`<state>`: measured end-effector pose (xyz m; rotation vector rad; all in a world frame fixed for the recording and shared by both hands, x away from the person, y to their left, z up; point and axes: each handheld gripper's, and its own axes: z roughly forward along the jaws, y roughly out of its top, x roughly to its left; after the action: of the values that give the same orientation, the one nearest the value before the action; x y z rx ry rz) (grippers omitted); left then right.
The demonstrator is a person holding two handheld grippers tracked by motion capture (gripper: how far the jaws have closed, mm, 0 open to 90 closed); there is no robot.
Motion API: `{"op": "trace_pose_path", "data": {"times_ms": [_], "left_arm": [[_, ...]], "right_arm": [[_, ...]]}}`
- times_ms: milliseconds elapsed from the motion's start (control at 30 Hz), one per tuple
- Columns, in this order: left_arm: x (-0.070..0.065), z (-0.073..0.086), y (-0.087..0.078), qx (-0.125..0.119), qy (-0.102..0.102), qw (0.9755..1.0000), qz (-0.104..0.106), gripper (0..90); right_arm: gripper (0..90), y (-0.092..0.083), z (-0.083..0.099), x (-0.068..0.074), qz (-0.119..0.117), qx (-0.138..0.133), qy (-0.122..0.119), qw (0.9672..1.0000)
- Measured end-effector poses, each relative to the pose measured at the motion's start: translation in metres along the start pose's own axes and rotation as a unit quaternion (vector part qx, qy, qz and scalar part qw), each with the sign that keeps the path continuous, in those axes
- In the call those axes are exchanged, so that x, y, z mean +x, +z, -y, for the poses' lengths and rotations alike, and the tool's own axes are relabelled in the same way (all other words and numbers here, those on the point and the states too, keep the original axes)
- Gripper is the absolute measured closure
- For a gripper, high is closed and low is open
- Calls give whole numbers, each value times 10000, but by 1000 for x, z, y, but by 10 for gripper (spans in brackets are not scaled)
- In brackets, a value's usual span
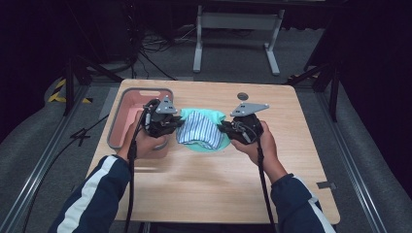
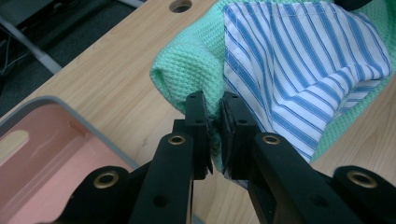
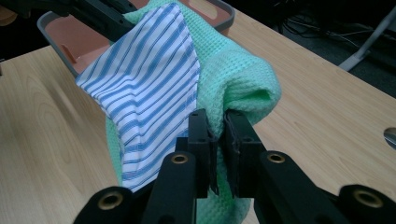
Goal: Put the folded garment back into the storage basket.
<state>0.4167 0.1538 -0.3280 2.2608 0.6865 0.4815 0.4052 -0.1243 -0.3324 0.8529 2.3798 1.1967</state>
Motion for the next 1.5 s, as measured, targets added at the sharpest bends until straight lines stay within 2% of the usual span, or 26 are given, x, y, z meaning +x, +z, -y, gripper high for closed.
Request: {"op": "trace_pose_path", "data": {"times_ms": [133,367,533,567,600,700,867,933,1000,1067,1167,1500], "left_arm": [[8,9,-10,59,-31,9999,-94,823],[21,22,-30,59,-224,9994,-258,823],[29,27,-43,107,-221,9989,-404,823],[32,30,-47,57,-321,9985,-447,823],[35,31,-50,104,-288,9984,-485,823],[41,37,-57,98,-389,9975,-579,823],[51,47,-64,169,-479,9963,-697,823],[55,51,-66,124,-602,9952,-759,823],[58,53,-68,140,-591,9951,-777,823],[63,58,-71,124,-691,9939,-847,823],[66,60,-73,142,-718,9932,-903,823],[82,73,-78,187,-931,9902,-1022,824]], "right_arm": [[817,10,-12,8,-85,3,-98,9999],[817,30,-30,22,-220,-20,-179,9996],[817,44,-44,32,-333,-74,-237,9991],[817,44,-44,32,-333,-74,-237,9991],[817,49,-49,36,-381,-83,-273,9989],[817,57,-58,41,-432,-113,-308,9985],[817,71,-69,48,-526,-83,-350,9980],[817,77,-72,50,-552,-70,-360,9978],[817,83,-75,53,-582,-60,-367,9976],[817,88,-78,55,-595,-49,-366,9975],[817,94,-81,59,-609,-34,-392,9974],[817,120,-92,70,-732,17,-395,9965]]}}
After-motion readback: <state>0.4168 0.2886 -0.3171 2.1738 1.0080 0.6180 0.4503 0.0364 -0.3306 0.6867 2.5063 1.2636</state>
